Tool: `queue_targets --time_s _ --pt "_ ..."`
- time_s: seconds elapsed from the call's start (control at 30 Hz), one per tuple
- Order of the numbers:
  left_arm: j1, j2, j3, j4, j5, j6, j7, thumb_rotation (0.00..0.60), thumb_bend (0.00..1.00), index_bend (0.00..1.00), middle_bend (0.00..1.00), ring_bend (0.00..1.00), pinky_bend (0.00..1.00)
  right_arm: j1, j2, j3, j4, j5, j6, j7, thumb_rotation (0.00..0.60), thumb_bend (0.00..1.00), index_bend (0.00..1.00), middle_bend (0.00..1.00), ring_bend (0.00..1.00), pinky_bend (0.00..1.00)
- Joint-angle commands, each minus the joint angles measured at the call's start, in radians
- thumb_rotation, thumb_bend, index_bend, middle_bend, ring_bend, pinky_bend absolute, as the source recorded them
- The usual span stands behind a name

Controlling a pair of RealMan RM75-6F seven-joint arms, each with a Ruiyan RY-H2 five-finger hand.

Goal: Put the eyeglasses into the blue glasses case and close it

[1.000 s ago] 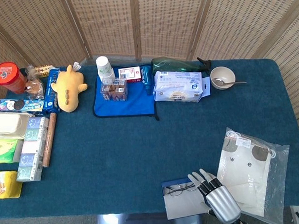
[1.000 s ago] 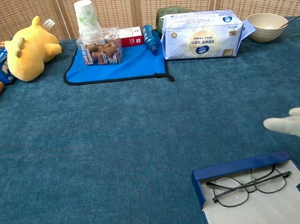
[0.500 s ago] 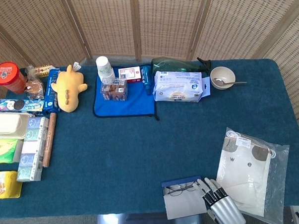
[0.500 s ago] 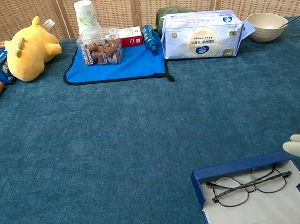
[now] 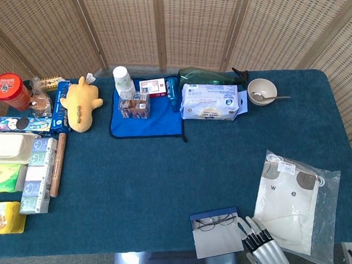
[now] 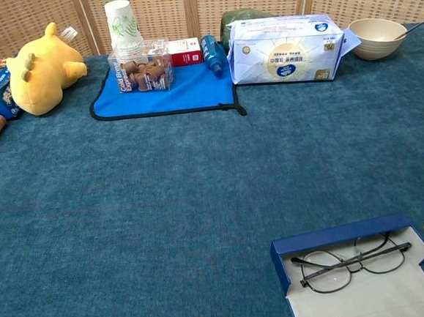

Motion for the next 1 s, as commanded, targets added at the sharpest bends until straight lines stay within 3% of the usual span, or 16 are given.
queue_targets --time_s 0.03,0.53,1.0 --pt "0.001 0.002 0.003 0.001 0.008 0.004 0.003 0.6 0.29 0.19 0.13 0.0 0.0 -0.022 -0.032 0.008 0.054 -0.004 0.019 0.04 0.598 0.17 0.0 0.05 0.0 0.16" --pt "0.018 0.006 0.018 0.008 0.031 0.031 0.01 0.6 0.29 0.19 0.14 0.0 0.0 -0.072 -0.133 0.023 0.245 -0.002 0.037 0.159 0.599 0.17 0.0 0.04 0.0 0.16" --pt "0.033 0.004 0.025 0.024 0.041 0.057 0.005 0.6 0.29 0.19 0.14 0.0 0.0 -0.069 -0.208 0.042 0.357 -0.004 0.047 0.256 0.6 0.17 0.0 0.04 0.0 0.16"
